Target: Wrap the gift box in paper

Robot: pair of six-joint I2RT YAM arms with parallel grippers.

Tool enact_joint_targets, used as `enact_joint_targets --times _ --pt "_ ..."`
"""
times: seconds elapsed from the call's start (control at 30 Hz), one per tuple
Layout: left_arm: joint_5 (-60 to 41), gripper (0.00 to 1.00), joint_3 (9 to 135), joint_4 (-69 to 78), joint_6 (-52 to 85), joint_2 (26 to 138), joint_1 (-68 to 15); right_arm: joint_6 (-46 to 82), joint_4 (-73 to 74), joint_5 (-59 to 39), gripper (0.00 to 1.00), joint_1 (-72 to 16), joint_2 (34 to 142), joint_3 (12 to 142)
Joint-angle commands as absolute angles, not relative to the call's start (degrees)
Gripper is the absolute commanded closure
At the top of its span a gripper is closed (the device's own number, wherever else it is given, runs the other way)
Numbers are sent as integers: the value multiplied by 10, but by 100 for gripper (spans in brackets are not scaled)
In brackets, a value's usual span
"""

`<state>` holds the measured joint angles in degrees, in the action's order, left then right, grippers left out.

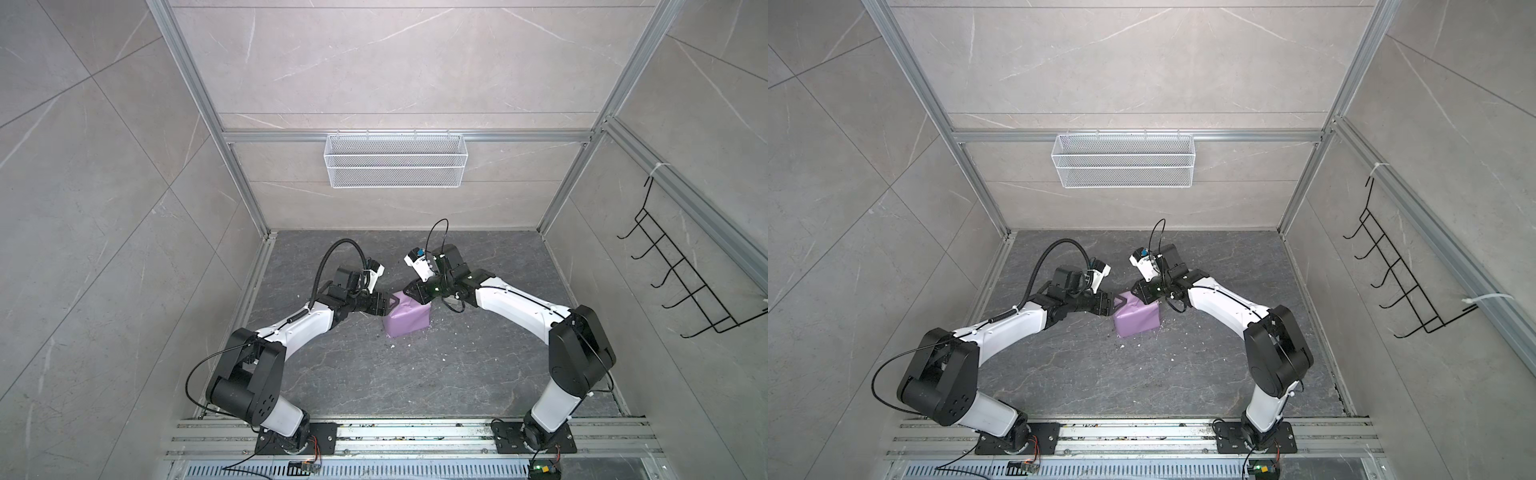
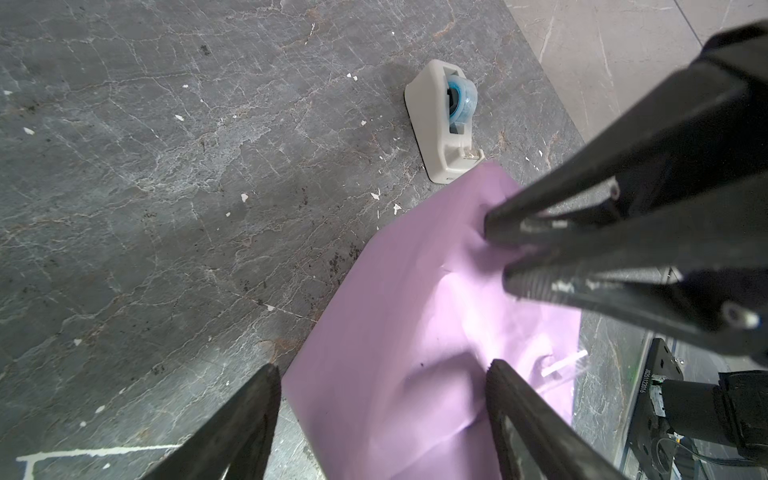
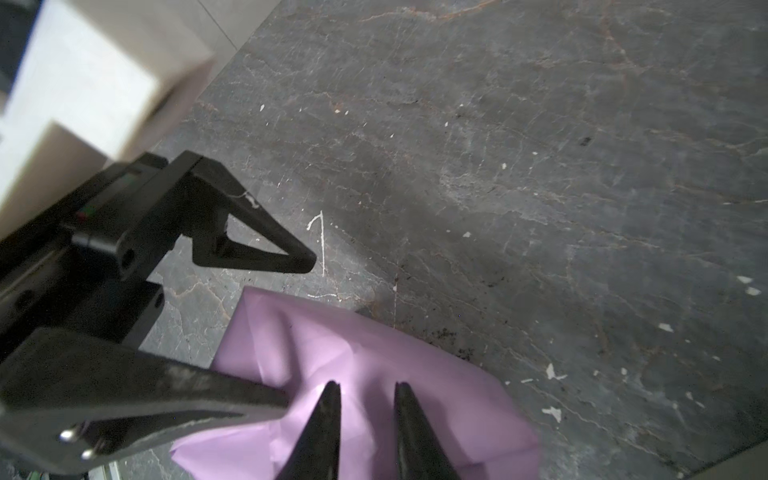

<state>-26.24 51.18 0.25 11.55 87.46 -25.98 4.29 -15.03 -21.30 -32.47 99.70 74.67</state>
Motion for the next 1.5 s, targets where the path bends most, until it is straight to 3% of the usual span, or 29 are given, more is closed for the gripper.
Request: enact_joint_targets --times 0.0,0.33,0.73,1.27,1.47 --pt "-264 21 502 -41 95 889 -260 73 -157 -186 71 -317 984 764" --pt "-263 21 502 -41 95 887 -260 131 -100 -228 69 -347 846 625" --pt "-263 21 504 -39 97 890 -260 119 -68 -228 90 -394 857 582" --pt "-265 21 502 -39 98 883 -260 125 -32 -190 87 -383 819 517" --pt "-266 21 502 -39 98 885 -260 149 6 -271 82 -345 776 487"
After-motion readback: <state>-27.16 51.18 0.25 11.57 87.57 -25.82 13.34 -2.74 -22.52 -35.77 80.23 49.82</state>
